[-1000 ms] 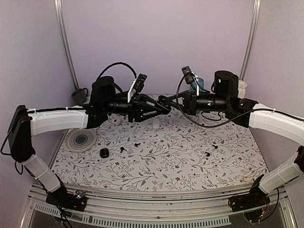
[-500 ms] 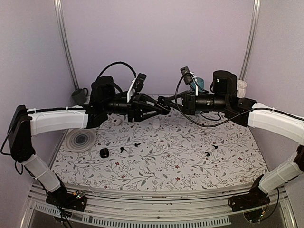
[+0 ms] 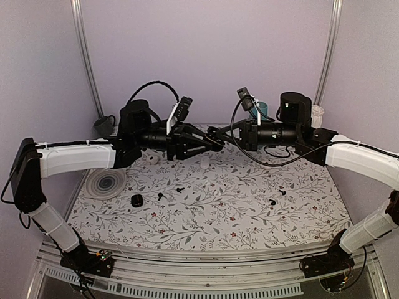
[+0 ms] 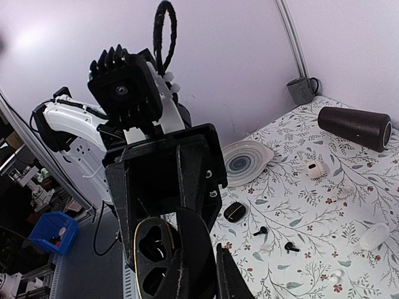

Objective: Insert the wireless bluetooth earbuds into the charging case
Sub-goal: Pass from the right arm to the left

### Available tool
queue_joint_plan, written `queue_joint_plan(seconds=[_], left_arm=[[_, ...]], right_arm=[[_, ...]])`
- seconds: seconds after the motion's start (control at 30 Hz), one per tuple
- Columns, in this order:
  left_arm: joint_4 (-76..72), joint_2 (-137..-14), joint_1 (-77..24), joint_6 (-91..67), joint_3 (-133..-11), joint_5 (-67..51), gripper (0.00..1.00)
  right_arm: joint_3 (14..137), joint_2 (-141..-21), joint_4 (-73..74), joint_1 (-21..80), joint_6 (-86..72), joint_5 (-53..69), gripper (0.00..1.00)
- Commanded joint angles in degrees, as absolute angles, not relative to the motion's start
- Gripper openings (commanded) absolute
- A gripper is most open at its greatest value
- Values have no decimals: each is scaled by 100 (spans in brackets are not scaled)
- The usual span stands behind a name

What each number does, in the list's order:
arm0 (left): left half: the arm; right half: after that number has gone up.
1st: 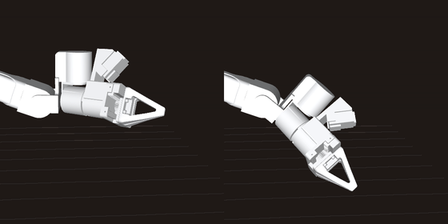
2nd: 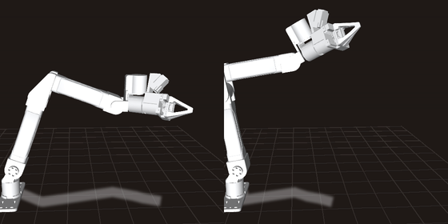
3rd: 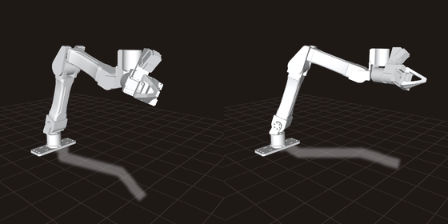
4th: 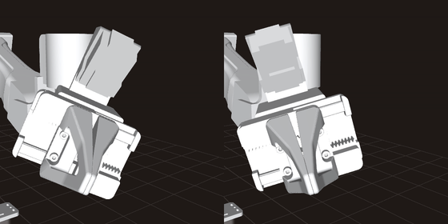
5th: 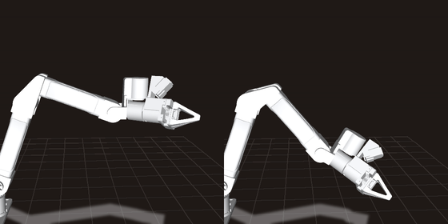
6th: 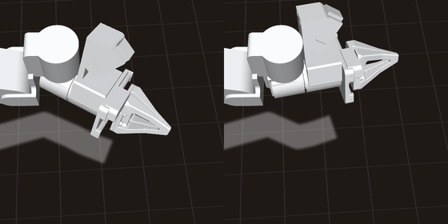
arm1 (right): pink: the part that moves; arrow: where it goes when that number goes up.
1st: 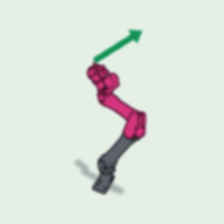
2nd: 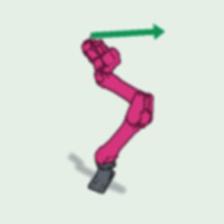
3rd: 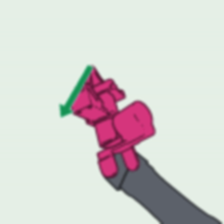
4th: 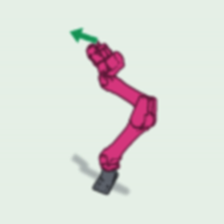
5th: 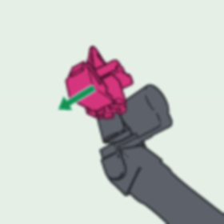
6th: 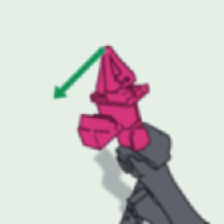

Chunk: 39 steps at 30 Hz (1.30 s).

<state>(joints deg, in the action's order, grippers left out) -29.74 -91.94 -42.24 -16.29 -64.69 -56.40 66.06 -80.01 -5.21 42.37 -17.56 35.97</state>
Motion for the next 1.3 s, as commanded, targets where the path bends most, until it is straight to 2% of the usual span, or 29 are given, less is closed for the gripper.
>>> queue_joint_plan(seconds=[0.0,0.17,0.3,0.4,0.47,0.6,0.87,1.27], left_arm=[[-3041,-9151,-4265,-1578,-6489,-5738,39],[-3033,-9141,-4270,-1556,-6486,-5752,36],[-3023,-9141,-4271,-1545,-6489,-5723,28],[-3026,-9140,-4279,-1534,-6479,-5700,13],[-3039,-9135,-4279,-1504,-6455,-5646,0],[-3214,-9066,-4277,-1453,-6308,-5501,0],[-3581,-9047,-4277,-1408,-6119,-5349,0],[-3777,-9106,-4272,-1406,-6089,-5406,0]], right_arm=[[6754,-7998,-755,4190,-1875,3784,6],[6769,-8043,-773,4180,-1898,3838,6],[6772,-8063,-775,4176,-1916,3849,7],[6761,-8062,-770,4175,-1908,3841,9],[6756,-8065,-761,4175,-1904,3833,17],[6720,-8041,-746,4167,-1914,3790,35],[6585,-7852,-697,4166,-1924,3566,57],[6465,-7743,-434,4110,-1880,3069,65]])
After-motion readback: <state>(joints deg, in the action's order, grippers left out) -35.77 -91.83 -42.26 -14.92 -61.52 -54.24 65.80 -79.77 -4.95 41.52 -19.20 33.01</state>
